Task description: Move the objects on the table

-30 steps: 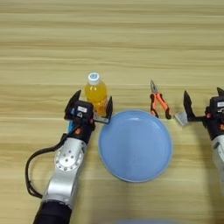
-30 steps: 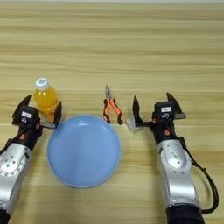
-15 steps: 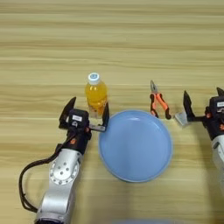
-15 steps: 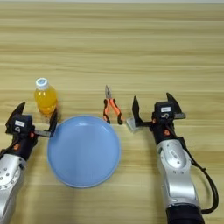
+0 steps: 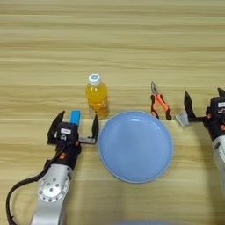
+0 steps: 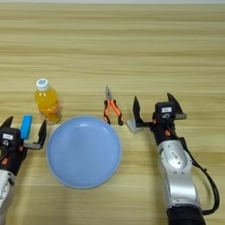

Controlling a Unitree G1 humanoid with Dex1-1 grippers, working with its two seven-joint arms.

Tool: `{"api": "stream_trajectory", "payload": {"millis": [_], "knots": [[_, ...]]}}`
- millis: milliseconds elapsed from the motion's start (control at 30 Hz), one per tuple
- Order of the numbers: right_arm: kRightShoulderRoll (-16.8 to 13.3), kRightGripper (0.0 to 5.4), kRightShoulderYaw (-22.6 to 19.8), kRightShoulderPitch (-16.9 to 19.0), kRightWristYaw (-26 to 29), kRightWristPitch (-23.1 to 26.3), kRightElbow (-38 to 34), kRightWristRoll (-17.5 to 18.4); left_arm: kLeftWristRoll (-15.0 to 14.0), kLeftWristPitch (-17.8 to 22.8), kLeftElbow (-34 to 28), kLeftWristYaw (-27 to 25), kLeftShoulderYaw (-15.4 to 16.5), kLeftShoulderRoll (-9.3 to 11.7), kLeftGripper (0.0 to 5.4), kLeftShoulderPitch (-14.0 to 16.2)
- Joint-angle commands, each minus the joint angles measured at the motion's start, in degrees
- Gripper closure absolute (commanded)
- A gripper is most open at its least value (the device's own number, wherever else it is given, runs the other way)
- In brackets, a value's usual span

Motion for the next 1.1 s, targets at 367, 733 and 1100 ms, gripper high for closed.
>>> {"api": "stream_trajectory", "payload": {"millis": [367,733,1100], "knots": [[0.12,0.0,0.15,-0.39,-0.27,1.0,-0.49,-0.16,-2.12,2.13,8.7,-0.14,3.98,1.3,0.01,-3.16],[0.35,0.0,0.44,-0.02,-0.52,1.29,-1.3,-0.33,-2.13,5.35,13.45,-0.19,5.37,1.69,0.01,-5.84],[0.21,0.0,0.45,-0.03,-0.42,1.54,-1.54,-0.26,-3.42,6.77,13.25,0.02,5.64,0.65,0.01,-3.44]]}}
